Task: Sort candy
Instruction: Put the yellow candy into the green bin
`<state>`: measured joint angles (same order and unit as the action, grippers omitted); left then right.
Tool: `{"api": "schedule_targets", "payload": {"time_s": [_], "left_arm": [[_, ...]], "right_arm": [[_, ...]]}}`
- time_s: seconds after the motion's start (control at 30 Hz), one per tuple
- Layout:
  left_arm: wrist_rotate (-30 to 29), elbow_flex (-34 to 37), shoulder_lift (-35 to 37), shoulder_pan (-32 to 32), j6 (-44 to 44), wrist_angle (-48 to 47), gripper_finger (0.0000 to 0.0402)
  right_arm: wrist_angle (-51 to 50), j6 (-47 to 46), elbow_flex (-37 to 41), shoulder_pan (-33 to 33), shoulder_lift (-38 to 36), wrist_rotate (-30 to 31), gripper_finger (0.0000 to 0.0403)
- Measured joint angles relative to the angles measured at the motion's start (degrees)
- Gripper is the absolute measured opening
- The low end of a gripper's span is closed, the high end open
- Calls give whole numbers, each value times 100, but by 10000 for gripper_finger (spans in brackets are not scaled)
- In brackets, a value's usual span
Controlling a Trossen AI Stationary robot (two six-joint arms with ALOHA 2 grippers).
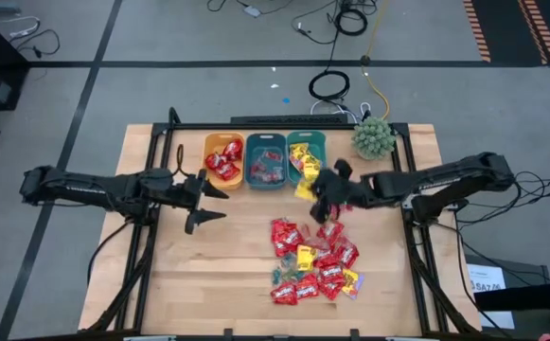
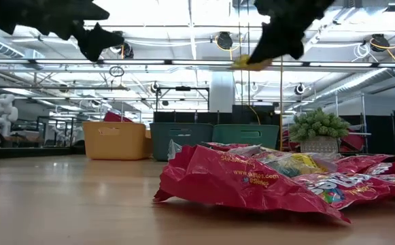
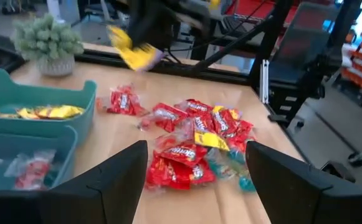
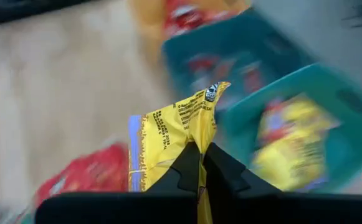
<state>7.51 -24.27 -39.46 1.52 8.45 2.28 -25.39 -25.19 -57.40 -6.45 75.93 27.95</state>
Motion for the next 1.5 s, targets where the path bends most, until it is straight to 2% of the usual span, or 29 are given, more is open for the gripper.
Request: {"api": "schedule_targets", "payload": {"time_s": [0.17, 0.33, 0.43, 0.57, 0.8, 1.0, 1.17, 1.37, 1.5], "left_arm": [[-8, 2, 121, 0, -406, -19, 281], [-24, 2, 127, 0, -472, -181, 281], [-24, 2, 127, 0, -446, -394, 281], [-24, 2, 127, 0, -433, -558, 281], [-45, 2, 127, 0, -477, -598, 281], [-94, 2, 127, 0, -483, -594, 281], [-94, 2, 127, 0, -480, -586, 281], [-94, 2, 127, 0, -446, -585, 281], [-94, 2, 126, 0, -429, -583, 281]], "right_arm": [[-100, 142, -661, 777, 146, 224, 2], [-218, -42, -765, 1561, 532, 198, 8], [-496, -470, -770, 1909, 712, 179, 30], [-787, -944, -768, 2148, 871, 133, 81], [-742, -966, -769, 2225, 819, 22, 172], [-776, -955, -770, 2222, 808, -169, 216], [-781, -955, -770, 2210, 807, -365, 228], [-610, -654, -770, 2085, 783, -1522, 221], [-680, -407, -770, 1628, 685, -1789, 207]]}}
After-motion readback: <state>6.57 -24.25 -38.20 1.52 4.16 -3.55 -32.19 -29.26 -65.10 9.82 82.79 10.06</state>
